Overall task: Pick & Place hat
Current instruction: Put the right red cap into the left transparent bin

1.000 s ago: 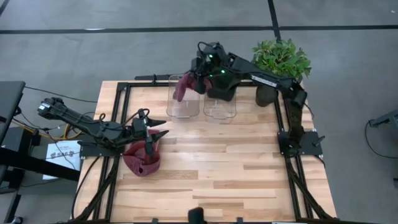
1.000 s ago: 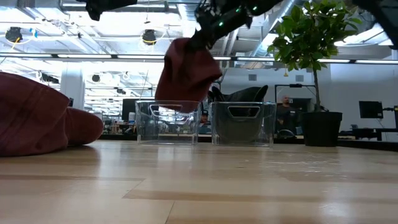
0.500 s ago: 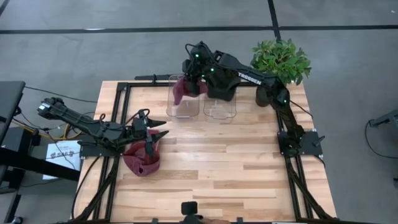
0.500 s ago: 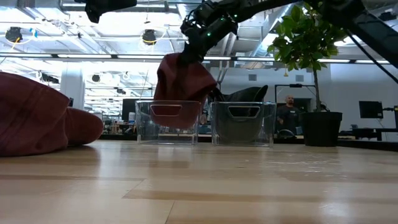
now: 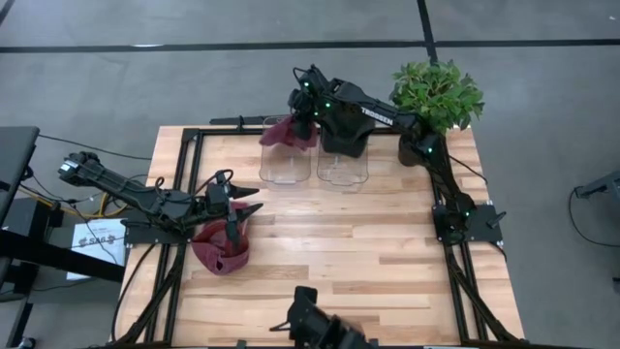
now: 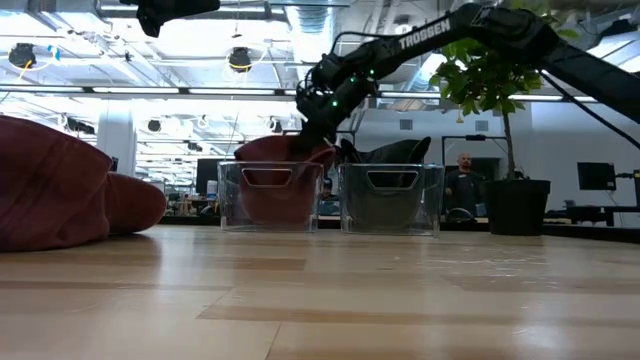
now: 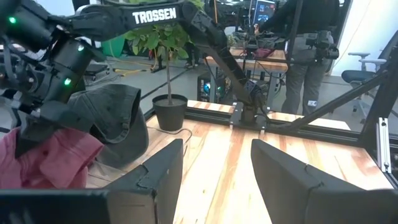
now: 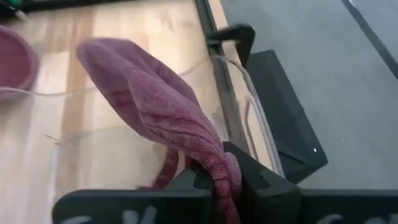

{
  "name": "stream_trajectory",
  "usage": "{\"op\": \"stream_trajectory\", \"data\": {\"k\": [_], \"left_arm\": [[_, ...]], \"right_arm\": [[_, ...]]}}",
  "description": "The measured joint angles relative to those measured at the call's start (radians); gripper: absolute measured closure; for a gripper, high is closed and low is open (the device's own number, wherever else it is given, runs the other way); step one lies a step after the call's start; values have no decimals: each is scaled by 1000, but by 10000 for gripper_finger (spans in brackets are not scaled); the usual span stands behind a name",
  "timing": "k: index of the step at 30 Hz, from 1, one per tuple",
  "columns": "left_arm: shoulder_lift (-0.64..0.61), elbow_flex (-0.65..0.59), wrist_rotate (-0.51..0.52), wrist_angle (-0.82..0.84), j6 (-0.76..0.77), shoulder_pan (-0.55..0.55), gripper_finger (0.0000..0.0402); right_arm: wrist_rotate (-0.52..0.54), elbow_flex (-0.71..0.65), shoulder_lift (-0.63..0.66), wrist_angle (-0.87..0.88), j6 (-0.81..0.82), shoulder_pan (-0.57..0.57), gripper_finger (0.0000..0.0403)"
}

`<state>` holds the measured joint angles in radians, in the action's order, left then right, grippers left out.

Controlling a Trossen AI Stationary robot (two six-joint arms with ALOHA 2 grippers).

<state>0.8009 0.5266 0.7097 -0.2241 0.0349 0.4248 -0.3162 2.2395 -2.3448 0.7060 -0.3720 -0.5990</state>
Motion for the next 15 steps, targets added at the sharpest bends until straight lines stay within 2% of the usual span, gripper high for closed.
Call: {"op": "stream_trajectory", "data": {"k": [15], "left_arm": [[0,0,0,1,0,0,215]], "right_arm": [[4,0,2,-141,-101,-14,388]]}}
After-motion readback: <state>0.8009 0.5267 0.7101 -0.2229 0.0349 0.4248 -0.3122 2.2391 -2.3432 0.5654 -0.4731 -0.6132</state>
